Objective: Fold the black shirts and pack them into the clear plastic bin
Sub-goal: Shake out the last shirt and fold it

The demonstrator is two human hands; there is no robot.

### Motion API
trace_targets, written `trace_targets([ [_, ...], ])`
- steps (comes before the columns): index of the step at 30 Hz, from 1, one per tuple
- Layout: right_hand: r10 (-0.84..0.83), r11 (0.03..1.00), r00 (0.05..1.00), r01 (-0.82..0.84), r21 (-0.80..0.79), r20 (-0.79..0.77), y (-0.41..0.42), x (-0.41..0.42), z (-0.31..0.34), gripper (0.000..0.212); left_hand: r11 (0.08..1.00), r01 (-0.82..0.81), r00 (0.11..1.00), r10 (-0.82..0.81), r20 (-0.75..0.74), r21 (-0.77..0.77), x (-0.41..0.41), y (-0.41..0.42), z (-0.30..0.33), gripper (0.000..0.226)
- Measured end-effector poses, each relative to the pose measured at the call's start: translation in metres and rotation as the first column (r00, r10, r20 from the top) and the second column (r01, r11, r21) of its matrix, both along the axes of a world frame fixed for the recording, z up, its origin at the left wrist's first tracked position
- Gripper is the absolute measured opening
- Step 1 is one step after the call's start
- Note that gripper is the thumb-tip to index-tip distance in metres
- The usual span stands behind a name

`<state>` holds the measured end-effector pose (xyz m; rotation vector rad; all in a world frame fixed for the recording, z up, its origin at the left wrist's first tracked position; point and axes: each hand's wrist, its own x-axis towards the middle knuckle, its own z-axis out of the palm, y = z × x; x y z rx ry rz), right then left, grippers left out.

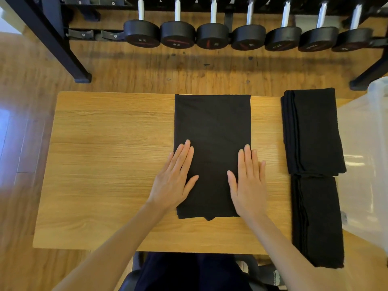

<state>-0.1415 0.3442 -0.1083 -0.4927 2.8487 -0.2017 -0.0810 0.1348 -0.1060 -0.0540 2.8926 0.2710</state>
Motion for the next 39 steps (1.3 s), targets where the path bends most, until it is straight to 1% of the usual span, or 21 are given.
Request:
trace_targets([
  [5,-0.079,0.997,0.997,0.078,-0.022,-0.024,-0.009,0.029,0.009,0.06,1.0,0.02,1.0,-0.02,0.005,-0.019,0.019,-0.014,0.005,0.065],
  [6,-0.049,0.998,0.999,0.048,-0.045,-0.024,-0.011,0.035,0.012,0.059,1.0,0.019,1.0,-0.019,0.001,-0.008,0.026,-0.012,0.006,0.064],
  [8,0.101,0.99,0.995,-0.101,-0.095,-0.002,-0.018,0.053,0.017,0.057,0.999,0.038,0.999,-0.037,-0.014,0.039,0.044,-0.001,0.007,0.062],
  [10,0.239,0.967,0.971,-0.237,-0.09,0.013,-0.019,0.073,0.014,0.057,0.995,0.068,0.998,-0.067,-0.019,0.077,0.064,0.013,0.006,0.062],
  [11,0.256,0.965,0.967,-0.254,-0.068,0.021,-0.016,0.079,0.011,0.057,0.994,0.07,0.998,-0.069,-0.014,0.085,0.072,0.018,0.004,0.062],
  [16,0.132,0.991,0.99,-0.133,0.031,0.044,0.023,0.08,0.004,0.063,0.999,0.0,0.999,-0.003,0.05,0.046,0.093,0.021,0.001,0.066],
  [22,0.111,0.993,0.993,-0.112,0.03,0.036,0.041,0.08,0.003,0.067,0.997,-0.03,0.997,0.024,0.08,0.073,0.109,0.021,0.005,0.068],
  [24,0.103,0.995,0.994,-0.103,0.016,0.025,0.039,0.08,0.009,0.067,0.994,-0.033,0.998,0.027,0.06,0.108,0.115,0.02,0.009,0.067],
  [26,0.127,0.992,0.992,-0.127,-0.008,0.007,0.033,0.079,0.013,0.064,0.977,-0.081,0.997,0.079,0.021,0.199,0.117,0.02,0.016,0.063],
  [29,0.197,0.979,0.98,-0.197,-0.052,0.008,0.022,0.077,0.015,0.058,0.903,-0.258,0.96,0.281,-0.018,0.343,0.111,0.022,0.028,0.057],
  [31,0.23,0.971,0.973,-0.228,-0.07,0.021,0.018,0.08,0.015,0.055,0.848,-0.362,0.914,0.404,-0.031,0.387,0.1,0.027,0.034,0.062],
  [33,0.263,0.963,0.965,-0.26,-0.077,0.028,0.017,0.084,0.015,0.052,0.755,-0.484,0.852,0.521,0.043,0.442,0.088,0.032,0.04,0.075],
  [35,0.274,0.959,0.961,-0.269,-0.093,0.044,0.016,0.087,0.017,0.051,0.608,-0.616,0.764,0.617,0.19,0.501,0.078,0.035,0.046,0.081],
  [36,0.276,0.957,0.96,-0.27,-0.107,0.052,0.015,0.088,0.018,0.051,0.552,-0.657,0.729,0.639,0.246,0.513,0.075,0.035,0.047,0.084],
  [37,0.284,0.954,0.957,-0.276,-0.12,0.059,0.011,0.089,0.019,0.053,0.521,-0.679,0.71,0.646,0.28,0.517,0.074,0.034,0.047,0.085],
  [39,0.322,0.94,0.944,-0.309,-0.148,0.073,0.003,0.093,0.021,0.057,0.509,-0.703,0.693,0.648,0.315,0.496,0.072,0.032,0.05,0.086],
])
